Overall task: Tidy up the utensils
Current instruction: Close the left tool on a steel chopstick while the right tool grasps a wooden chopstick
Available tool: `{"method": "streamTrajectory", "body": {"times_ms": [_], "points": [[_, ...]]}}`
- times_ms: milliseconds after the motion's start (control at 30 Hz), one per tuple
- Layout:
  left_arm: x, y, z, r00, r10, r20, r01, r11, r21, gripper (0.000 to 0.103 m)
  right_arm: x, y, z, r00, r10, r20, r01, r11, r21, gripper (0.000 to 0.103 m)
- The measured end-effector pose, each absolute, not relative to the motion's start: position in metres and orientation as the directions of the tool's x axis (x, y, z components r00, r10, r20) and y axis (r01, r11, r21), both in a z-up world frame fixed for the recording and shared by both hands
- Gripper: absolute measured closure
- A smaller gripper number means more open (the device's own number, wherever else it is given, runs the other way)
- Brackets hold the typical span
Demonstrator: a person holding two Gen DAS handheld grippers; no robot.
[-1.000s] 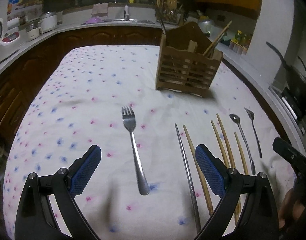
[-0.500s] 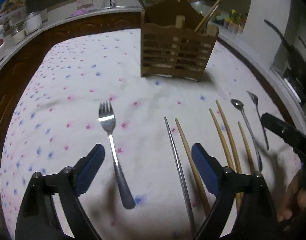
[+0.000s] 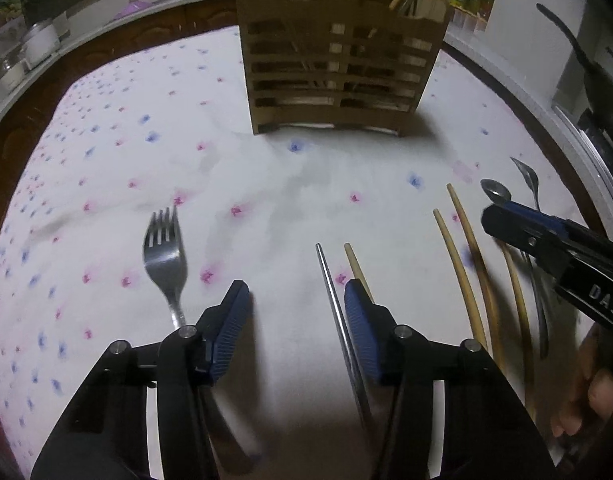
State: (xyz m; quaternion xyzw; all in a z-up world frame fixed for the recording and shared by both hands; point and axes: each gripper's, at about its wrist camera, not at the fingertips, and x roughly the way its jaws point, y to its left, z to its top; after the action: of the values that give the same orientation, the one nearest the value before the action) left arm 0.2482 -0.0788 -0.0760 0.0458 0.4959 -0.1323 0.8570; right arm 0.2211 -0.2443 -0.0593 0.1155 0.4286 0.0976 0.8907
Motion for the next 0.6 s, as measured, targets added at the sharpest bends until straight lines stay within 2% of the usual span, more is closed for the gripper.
{"method": "streamTrajectory", "body": {"times_ms": [167,333,400,467,600], "points": [[0.253,-0.08,-0.079,0.464,-0.184,-0.866,0.273,0.96,-0.058,0.053,0.238,-0.243,-0.071,0.589,0.252,-0.768,-0.065,0.962,0.266,0.073],[0.255,-0.089,-0.079,0.463,-0.151,-0.873,0.287,0.958,-0.014,0.055,0.253,-0.235,-0.081,0.565,0.233,-0.791,-0.086,0.971,0.224,0.075],[0.255,-0.092,-0.079,0.461,-0.157,-0.873,0.299,0.954,-0.014,0.062,0.256,-0.233,-0.081,0.558,0.231,-0.797,-0.092,0.972,0.217,0.076],[0.256,-0.095,-0.078,0.462,-0.162,-0.872,0.312,0.95,-0.011,0.074,0.259,-0.233,-0.081,0.557,0.207,-0.804,-0.087,0.978,0.192,0.091],[0.258,-0.098,-0.078,0.468,-0.173,-0.867,0.328,0.944,-0.011,0.092,0.262,-0.232,-0.081,0.555,0.185,-0.811,-0.091,0.983,0.161,0.092]]}}
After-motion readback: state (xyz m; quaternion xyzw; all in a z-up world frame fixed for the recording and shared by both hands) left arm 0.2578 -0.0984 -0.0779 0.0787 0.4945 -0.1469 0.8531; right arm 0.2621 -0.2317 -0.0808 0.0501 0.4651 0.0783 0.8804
